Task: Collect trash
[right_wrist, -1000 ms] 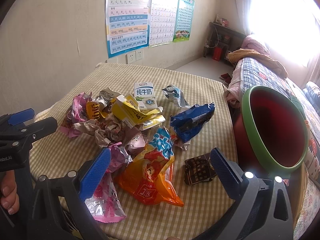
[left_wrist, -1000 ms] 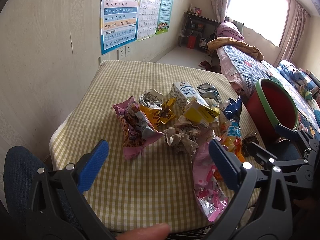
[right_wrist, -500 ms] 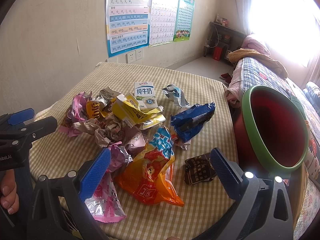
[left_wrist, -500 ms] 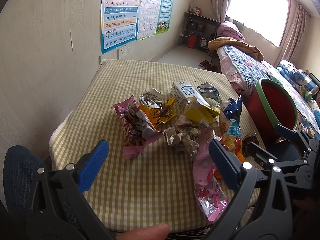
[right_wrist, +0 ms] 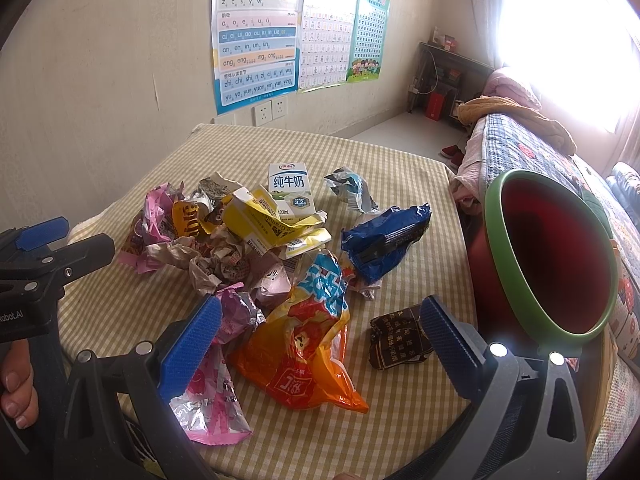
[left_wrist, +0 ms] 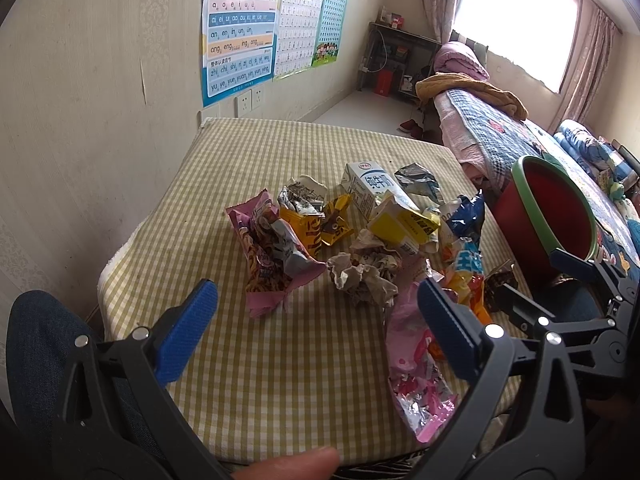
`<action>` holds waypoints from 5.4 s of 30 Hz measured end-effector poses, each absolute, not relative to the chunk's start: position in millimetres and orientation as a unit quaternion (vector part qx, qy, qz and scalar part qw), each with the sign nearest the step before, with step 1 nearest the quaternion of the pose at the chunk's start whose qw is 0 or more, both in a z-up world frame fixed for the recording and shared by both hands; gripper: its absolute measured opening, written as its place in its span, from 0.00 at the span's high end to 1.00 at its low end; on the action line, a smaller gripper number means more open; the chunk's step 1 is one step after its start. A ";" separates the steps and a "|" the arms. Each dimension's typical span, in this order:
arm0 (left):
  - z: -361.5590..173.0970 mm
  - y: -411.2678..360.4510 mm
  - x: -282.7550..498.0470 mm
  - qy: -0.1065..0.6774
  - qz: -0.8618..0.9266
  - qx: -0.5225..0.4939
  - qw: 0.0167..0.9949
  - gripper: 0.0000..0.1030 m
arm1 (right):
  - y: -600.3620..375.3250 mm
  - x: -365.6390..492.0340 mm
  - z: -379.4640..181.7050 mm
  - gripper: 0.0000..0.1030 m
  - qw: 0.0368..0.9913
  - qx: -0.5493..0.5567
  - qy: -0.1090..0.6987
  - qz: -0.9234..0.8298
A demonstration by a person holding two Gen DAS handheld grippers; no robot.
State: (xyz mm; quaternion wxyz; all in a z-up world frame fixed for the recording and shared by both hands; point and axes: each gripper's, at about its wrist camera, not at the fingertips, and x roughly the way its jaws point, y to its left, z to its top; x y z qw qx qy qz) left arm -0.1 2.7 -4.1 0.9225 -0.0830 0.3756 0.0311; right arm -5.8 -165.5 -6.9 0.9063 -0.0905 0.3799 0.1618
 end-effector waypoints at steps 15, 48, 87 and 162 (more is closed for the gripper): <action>-8.3 0.7 0.2 0.381 0.032 -0.083 0.920 0.05 | -164.7 -4.8 -10.9 0.07 0.905 -0.088 0.383 0.162; -59.2 -33.9 31.1 0.531 -0.110 -0.126 0.831 0.05 | -233.3 39.7 -34.8 0.07 0.864 0.046 0.497 0.065; -61.8 -25.3 28.9 0.538 -0.129 -0.123 0.824 0.81 | -237.2 55.5 -48.3 0.49 0.849 0.040 0.518 0.099; 45.9 -202.6 153.6 0.435 -0.206 -0.008 0.876 0.09 | -431.8 77.1 24.0 0.07 0.919 0.063 0.388 -0.032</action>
